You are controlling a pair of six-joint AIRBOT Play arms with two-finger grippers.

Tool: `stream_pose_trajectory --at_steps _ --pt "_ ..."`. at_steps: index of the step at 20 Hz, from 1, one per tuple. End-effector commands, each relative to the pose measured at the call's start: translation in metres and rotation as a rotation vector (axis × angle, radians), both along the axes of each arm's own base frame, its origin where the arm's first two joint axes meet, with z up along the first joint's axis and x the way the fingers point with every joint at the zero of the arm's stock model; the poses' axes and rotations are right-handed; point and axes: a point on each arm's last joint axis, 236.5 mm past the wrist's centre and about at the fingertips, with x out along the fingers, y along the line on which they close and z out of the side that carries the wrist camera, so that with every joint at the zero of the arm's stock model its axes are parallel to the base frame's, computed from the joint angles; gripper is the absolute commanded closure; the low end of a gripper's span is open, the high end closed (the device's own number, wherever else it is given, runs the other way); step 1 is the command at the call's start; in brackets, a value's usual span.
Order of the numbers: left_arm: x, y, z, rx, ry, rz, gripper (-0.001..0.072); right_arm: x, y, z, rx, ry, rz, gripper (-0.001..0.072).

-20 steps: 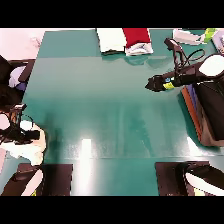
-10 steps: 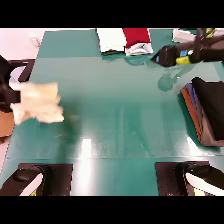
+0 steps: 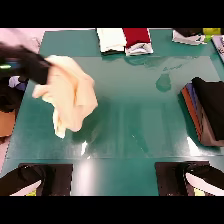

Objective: Fold the shirts.

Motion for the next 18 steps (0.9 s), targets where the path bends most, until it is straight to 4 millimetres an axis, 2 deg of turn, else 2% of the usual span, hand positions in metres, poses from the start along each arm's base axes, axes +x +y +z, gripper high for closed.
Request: stream_pose_trajectory --at_steps 1,3,5,6,7,9,11,13,15,18 --pt "-0.004 -0.101 -0.064 0.11 0.107 -0.246 0.0684 0.002 -0.013 0.018 -0.013 -0.048 -0.052 0.0692" --pt "-0.015 -0.145 -0.113 0.167 0.201 -0.355 0.0676 0.001 -0.013 0.019 -0.013 -0.048 -0.051 0.0692" --pt "-0.019 -0.171 -0.151 0.19 0.27 -0.393 0.0116 0.0 -0.013 0.016 -0.018 -0.038 -0.049 0.0692" --pt "-0.016 -0.173 -0.162 0.208 0.289 -0.387 0.0099 0.0 -0.013 0.016 -0.018 -0.037 -0.049 0.0692" --pt "-0.006 -0.164 -0.167 0.229 0.291 -0.359 0.0099 0.0 -0.013 0.015 -0.019 -0.036 -0.048 0.0692" --pt "0.028 -0.122 -0.162 0.244 0.291 -0.216 0.0099 -0.001 -0.013 0.014 -0.022 -0.029 -0.046 0.0691" --pt "0.062 -0.064 -0.157 0.226 0.322 -0.055 0.0098 -0.001 -0.013 0.013 -0.024 -0.025 -0.045 0.0692" --pt "0.085 -0.006 -0.167 0.206 0.394 0.104 0.0098 -0.001 -0.013 0.012 -0.026 -0.022 -0.044 0.0692" --pt "0.093 0.034 -0.194 0.181 0.481 0.198 0.0097 -0.001 -0.012 0.012 -0.026 -0.022 -0.044 0.0691" --pt "0.09 0.064 -0.253 0.138 0.589 0.272 0.0097 -0.001 -0.012 0.012 -0.026 -0.022 -0.044 0.0691"
